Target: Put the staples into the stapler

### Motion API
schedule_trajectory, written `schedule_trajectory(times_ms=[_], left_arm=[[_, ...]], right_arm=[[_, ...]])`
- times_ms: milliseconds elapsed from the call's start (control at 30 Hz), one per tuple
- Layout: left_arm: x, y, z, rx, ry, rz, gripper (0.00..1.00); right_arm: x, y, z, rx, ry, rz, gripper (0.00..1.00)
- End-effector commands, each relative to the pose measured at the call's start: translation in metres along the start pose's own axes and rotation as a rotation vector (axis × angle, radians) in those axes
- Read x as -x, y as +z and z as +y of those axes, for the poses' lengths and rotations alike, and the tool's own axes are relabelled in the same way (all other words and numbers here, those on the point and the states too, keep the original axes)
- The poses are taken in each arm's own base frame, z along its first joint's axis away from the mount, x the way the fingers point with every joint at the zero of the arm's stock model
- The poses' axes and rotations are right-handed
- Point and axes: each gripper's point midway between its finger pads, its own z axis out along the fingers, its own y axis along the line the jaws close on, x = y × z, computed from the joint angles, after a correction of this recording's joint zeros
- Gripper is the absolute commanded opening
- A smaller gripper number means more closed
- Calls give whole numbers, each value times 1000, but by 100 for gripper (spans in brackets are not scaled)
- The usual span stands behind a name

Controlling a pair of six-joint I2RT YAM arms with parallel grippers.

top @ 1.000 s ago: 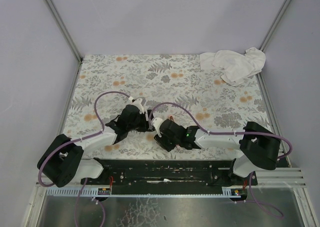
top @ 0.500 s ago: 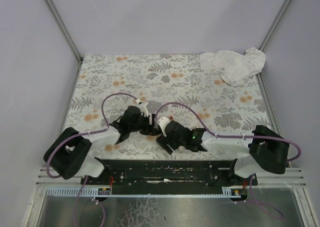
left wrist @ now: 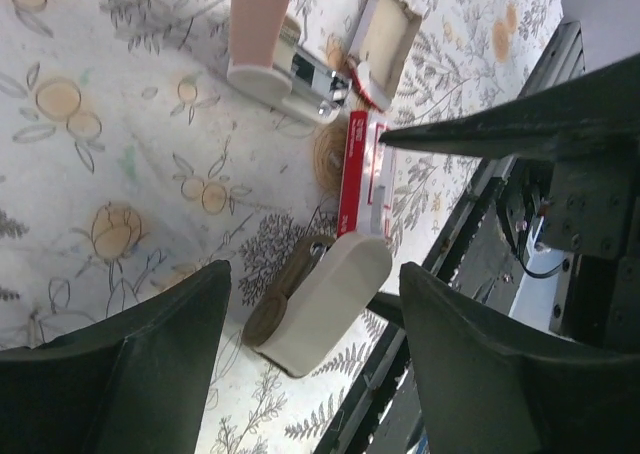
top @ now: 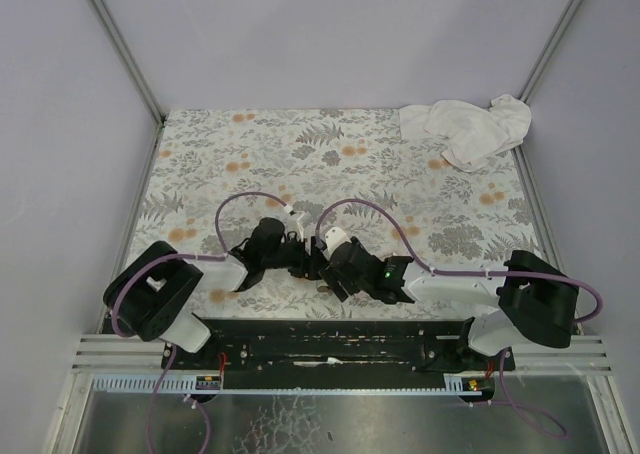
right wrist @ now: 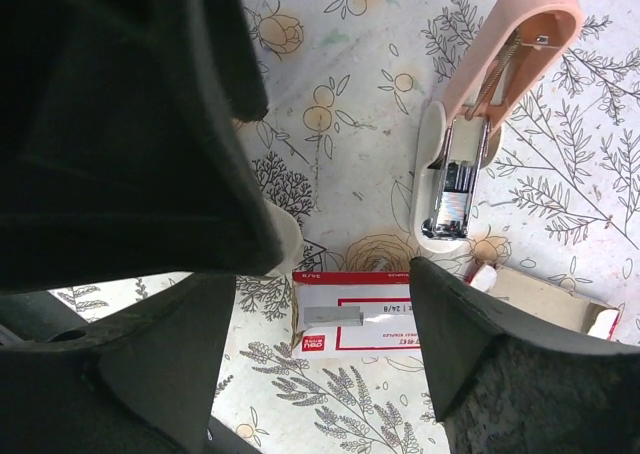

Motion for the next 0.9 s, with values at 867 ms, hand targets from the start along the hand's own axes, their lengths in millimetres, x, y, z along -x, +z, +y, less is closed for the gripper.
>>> schedule_trajectory(times_ms=[867], left_arm=[[-25, -8, -7, 102, 371, 33, 69]], right_arm=[[55, -64, -51, 129, 329, -232, 96]])
